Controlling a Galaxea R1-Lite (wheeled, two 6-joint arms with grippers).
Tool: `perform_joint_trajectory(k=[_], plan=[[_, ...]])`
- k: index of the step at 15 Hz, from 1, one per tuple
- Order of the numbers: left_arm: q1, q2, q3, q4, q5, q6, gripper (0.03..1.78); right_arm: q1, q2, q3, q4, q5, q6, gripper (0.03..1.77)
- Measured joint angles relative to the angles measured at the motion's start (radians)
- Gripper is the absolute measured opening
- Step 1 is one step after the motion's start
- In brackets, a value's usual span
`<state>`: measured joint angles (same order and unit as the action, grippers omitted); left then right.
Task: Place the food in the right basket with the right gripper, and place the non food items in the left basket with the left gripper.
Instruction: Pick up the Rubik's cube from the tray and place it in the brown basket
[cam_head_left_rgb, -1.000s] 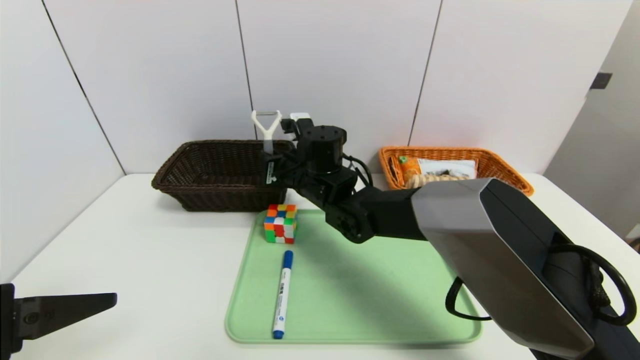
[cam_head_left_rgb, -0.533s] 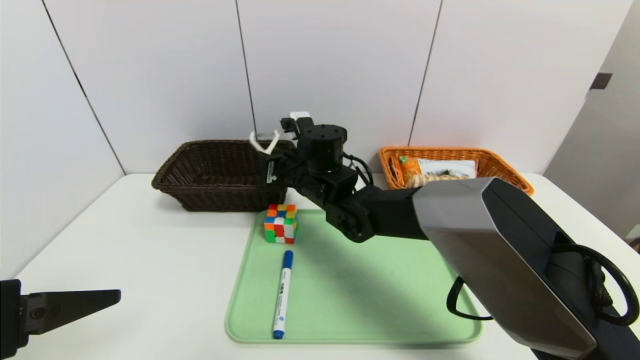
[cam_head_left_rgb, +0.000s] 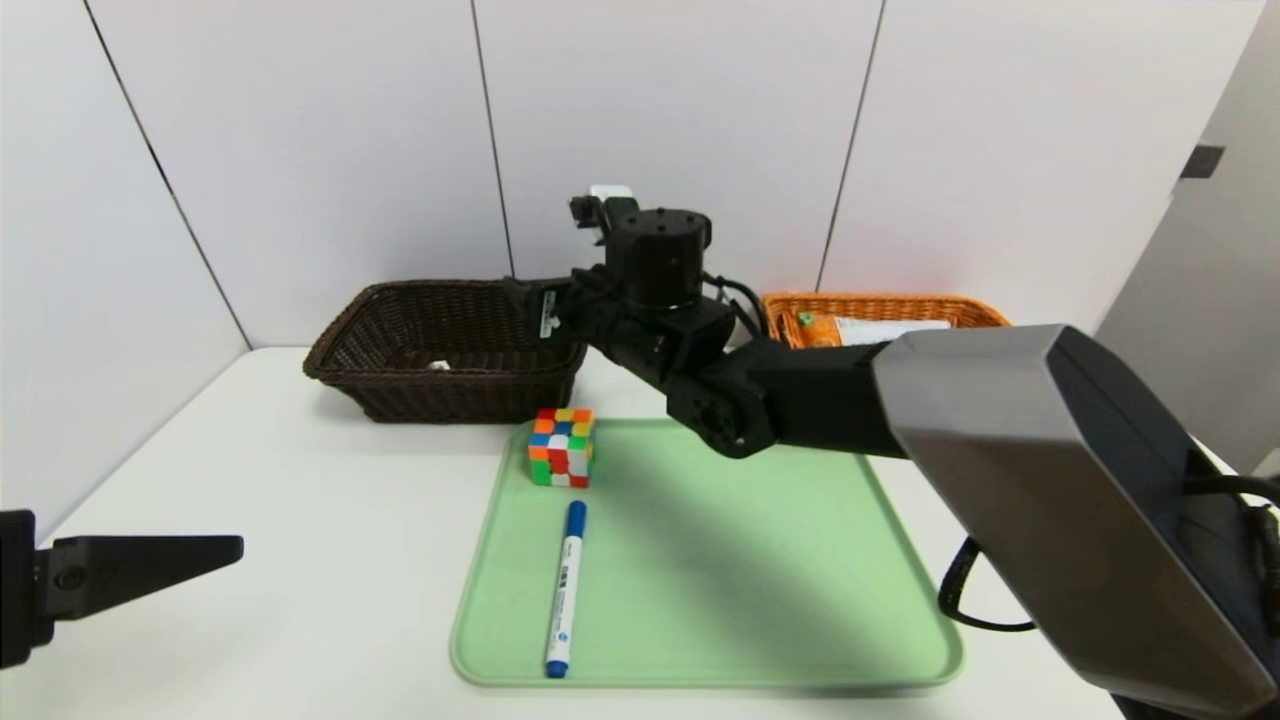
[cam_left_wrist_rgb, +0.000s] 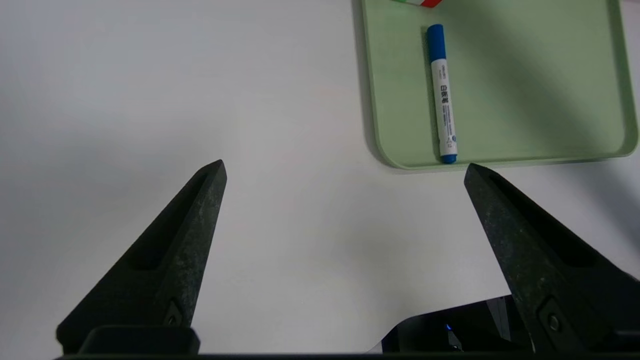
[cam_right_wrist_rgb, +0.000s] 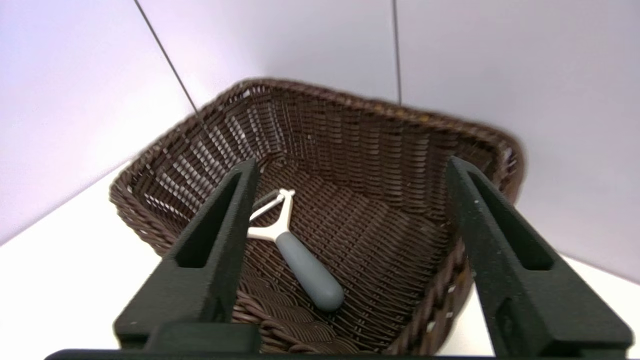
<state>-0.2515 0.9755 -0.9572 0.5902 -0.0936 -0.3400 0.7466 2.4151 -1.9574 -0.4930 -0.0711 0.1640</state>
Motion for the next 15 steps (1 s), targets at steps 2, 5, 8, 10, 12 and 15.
perform_joint_trajectory(k=[2, 5, 8, 10, 12, 15], plan=[[0.0, 0.039, -0.071, -0.001, 0.0, 0.001, 1.69, -0.007, -0.079, 0.0, 0.088, -0.007, 0.001, 1.41], [-0.018, 0.128, -0.198, 0.001, 0.002, 0.0, 1.69, -0.007, -0.234, 0.001, 0.321, -0.058, 0.005, 1.5], [-0.058, 0.233, -0.286, -0.012, 0.038, -0.014, 1.69, 0.009, -0.395, 0.003, 0.666, -0.181, 0.038, 1.57], [-0.129, 0.3, -0.293, -0.094, 0.142, -0.064, 1.69, 0.011, -0.483, 0.008, 0.883, -0.249, 0.112, 1.6], [-0.219, 0.349, -0.23, -0.236, 0.249, -0.112, 1.69, -0.001, -0.556, 0.014, 1.052, -0.263, 0.191, 1.63], [-0.306, 0.397, -0.06, -0.471, 0.315, -0.124, 1.69, -0.017, -0.65, 0.055, 1.167, -0.293, 0.209, 1.65]])
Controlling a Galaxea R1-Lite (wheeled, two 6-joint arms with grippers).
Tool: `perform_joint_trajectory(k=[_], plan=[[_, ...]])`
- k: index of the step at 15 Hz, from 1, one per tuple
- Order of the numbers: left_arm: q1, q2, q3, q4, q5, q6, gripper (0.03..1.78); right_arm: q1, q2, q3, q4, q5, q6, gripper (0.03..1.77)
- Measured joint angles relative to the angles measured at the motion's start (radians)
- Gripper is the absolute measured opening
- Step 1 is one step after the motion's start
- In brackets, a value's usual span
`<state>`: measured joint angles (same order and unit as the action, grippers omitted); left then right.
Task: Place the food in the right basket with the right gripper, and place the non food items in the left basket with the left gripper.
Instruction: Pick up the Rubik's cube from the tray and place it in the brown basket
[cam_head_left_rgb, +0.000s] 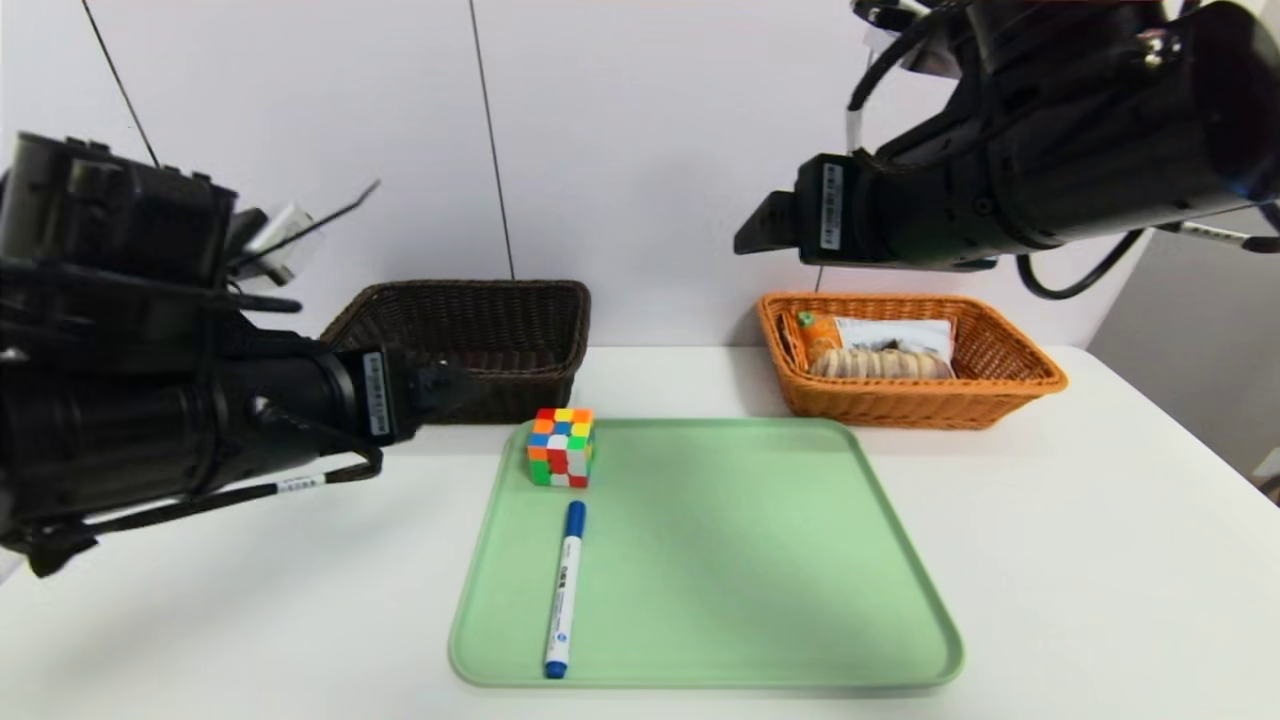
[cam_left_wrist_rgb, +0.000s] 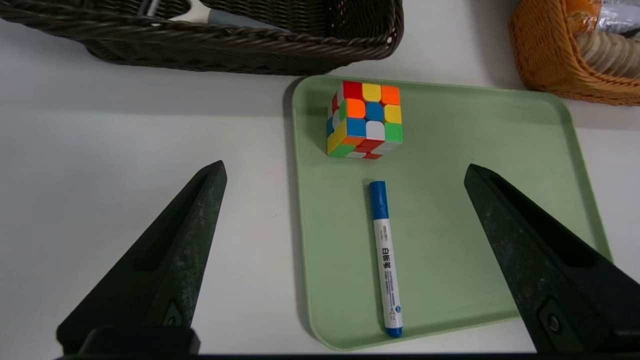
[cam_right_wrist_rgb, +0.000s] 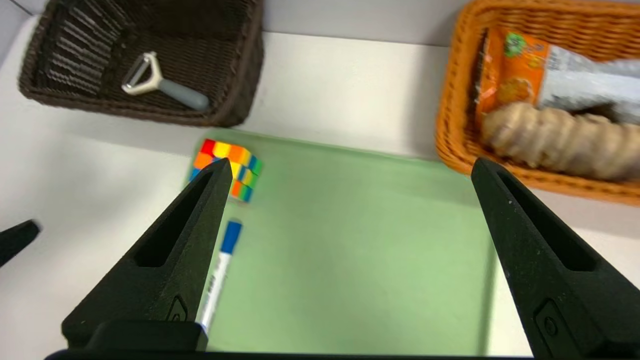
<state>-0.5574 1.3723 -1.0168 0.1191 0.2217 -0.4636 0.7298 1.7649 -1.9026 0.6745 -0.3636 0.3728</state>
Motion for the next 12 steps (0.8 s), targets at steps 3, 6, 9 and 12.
perform_joint_trajectory(k=[3, 6, 9, 12], plan=[[-0.054, 0.029, 0.146, -0.227, 0.008, -0.002, 1.69, -0.01, -0.114, 0.168, 0.036, -0.021, -0.008, 1.67], [-0.068, 0.054, 0.223, -0.287, 0.015, 0.003, 1.69, -0.097, -0.258, 0.329, 0.036, -0.026, -0.011, 1.68], [-0.074, 0.086, 0.298, -0.392, 0.016, 0.002, 1.69, -0.191, -0.383, 0.473, 0.034, -0.026, -0.011, 1.69], [-0.106, 0.156, 0.359, -0.594, 0.09, 0.009, 1.69, -0.25, -0.476, 0.575, 0.034, -0.026, -0.009, 1.69]])
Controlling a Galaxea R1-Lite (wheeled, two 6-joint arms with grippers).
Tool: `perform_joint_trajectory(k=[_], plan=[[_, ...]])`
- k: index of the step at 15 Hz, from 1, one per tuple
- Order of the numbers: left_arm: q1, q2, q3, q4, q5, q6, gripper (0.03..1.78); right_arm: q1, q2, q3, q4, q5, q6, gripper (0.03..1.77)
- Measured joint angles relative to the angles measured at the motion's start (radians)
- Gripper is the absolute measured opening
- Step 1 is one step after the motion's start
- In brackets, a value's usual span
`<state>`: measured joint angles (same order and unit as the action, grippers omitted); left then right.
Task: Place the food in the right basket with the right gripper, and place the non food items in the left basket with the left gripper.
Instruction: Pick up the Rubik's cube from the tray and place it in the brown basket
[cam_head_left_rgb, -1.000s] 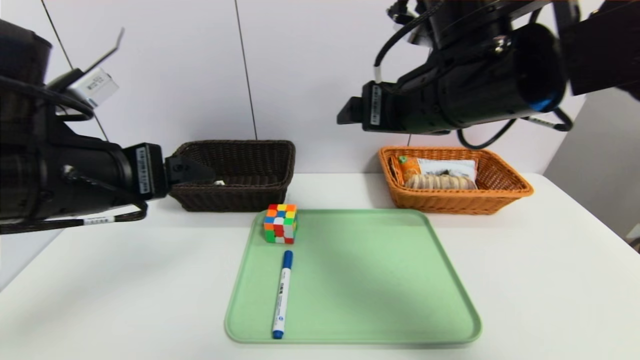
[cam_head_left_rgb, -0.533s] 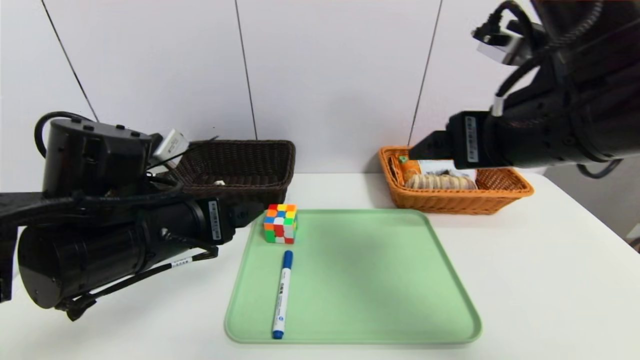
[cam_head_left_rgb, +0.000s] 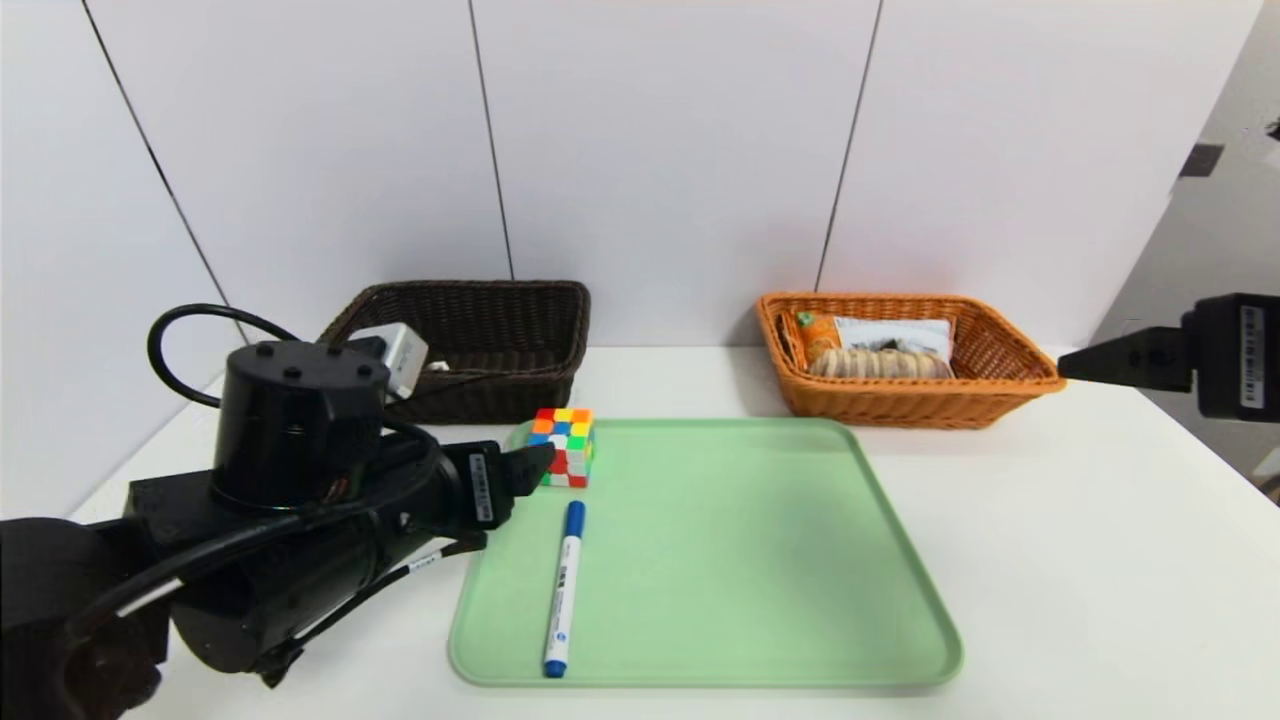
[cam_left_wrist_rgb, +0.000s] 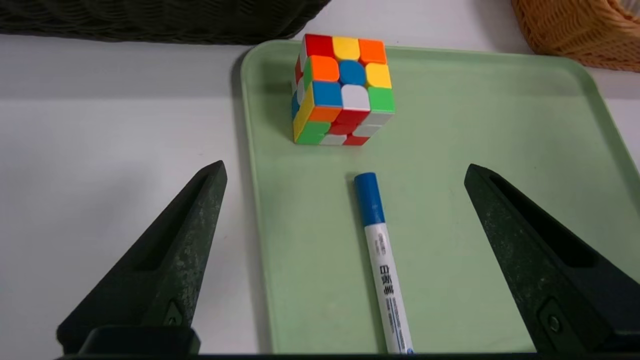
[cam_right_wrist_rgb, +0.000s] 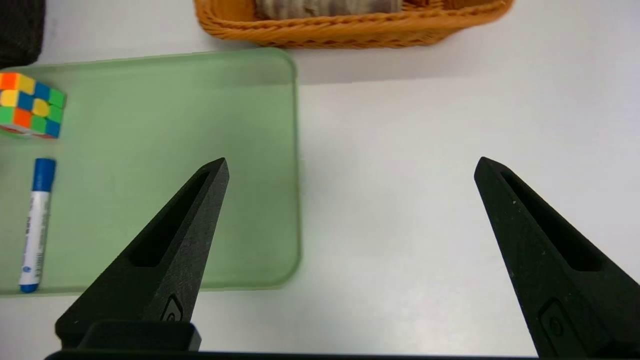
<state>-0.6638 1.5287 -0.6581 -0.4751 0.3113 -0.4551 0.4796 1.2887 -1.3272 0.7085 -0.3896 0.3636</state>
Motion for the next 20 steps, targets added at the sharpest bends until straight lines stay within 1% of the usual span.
perform_joint_trajectory(k=[2, 6, 8, 10, 14, 16, 18, 20], plan=[[-0.043, 0.051, 0.012, -0.093, 0.094, 0.001, 1.69, -0.017, -0.04, 0.033, 0.0, 0.002, -0.003, 1.69], [-0.1, 0.119, 0.014, -0.11, 0.177, 0.002, 1.69, -0.024, -0.087, 0.077, 0.0, 0.002, -0.003, 1.69], [-0.118, 0.141, 0.014, -0.112, 0.182, 0.001, 1.69, -0.024, -0.104, 0.109, 0.001, 0.003, -0.003, 1.69], [-0.129, 0.161, 0.009, -0.136, 0.185, 0.003, 1.69, -0.025, -0.12, 0.135, 0.001, 0.003, -0.002, 1.69], [-0.156, 0.211, -0.02, -0.157, 0.249, 0.004, 1.69, -0.024, -0.146, 0.157, 0.001, 0.004, -0.005, 1.69], [-0.163, 0.233, -0.036, -0.157, 0.263, 0.009, 1.69, -0.024, -0.159, 0.161, 0.003, 0.004, -0.006, 1.69], [-0.164, 0.254, -0.045, -0.158, 0.296, 0.038, 1.69, -0.024, -0.171, 0.163, 0.003, 0.005, -0.008, 1.69], [-0.165, 0.273, -0.053, -0.157, 0.305, 0.042, 1.69, -0.024, -0.181, 0.163, 0.004, 0.006, -0.014, 1.69]])
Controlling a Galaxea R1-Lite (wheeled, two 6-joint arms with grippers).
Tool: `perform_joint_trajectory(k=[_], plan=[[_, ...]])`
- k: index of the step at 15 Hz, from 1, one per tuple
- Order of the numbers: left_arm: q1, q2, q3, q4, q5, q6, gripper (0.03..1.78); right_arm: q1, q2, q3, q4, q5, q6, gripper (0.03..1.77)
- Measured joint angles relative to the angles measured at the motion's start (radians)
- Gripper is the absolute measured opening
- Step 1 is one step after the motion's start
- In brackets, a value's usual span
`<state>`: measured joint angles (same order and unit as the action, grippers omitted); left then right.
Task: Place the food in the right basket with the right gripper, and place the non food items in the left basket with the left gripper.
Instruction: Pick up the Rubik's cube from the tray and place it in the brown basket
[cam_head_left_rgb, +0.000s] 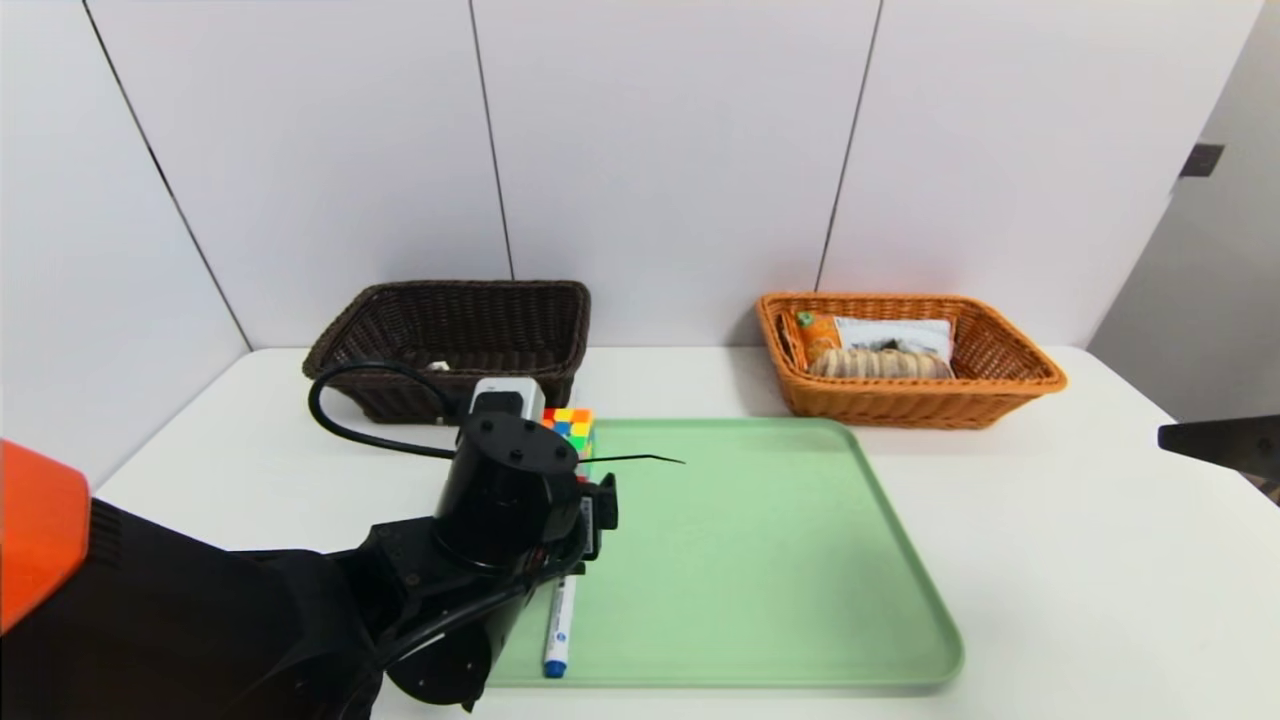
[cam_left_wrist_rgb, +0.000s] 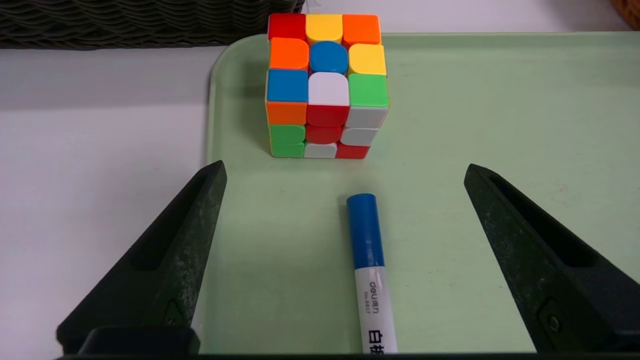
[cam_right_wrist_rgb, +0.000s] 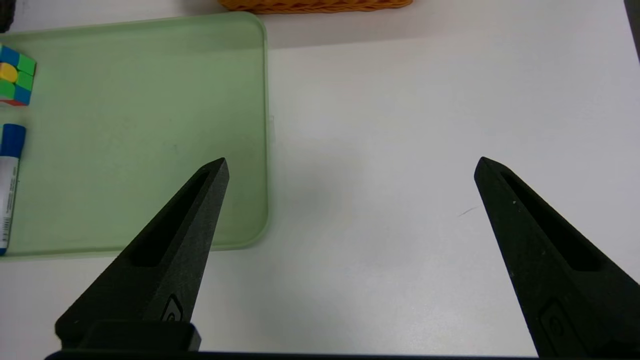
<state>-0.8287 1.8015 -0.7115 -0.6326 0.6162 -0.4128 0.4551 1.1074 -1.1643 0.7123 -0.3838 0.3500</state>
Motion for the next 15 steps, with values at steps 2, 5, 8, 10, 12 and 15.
perform_joint_trajectory(k=[2, 5, 8, 10, 12, 15], plan=[[0.0, 0.019, -0.014, -0.006, 0.001, 0.017, 1.69, 0.0, -0.009, 0.0, 0.0, 0.0, -0.009, 1.69], [0.004, 0.05, -0.022, -0.055, 0.005, 0.051, 1.69, 0.0, -0.02, 0.004, 0.002, -0.001, -0.009, 1.69], [0.013, 0.079, -0.023, -0.099, 0.01, 0.066, 1.69, 0.0, -0.028, 0.011, 0.001, 0.0, -0.021, 1.69], [0.026, 0.093, -0.024, -0.103, 0.011, 0.078, 1.69, 0.0, -0.031, 0.013, 0.001, -0.001, -0.029, 1.69], [0.042, 0.107, -0.027, -0.112, 0.01, 0.078, 1.69, 0.0, -0.032, 0.013, 0.0, 0.0, -0.035, 1.69], [0.063, 0.138, -0.033, -0.166, 0.008, 0.098, 1.69, 0.0, -0.033, 0.014, -0.001, 0.0, -0.044, 1.69]])
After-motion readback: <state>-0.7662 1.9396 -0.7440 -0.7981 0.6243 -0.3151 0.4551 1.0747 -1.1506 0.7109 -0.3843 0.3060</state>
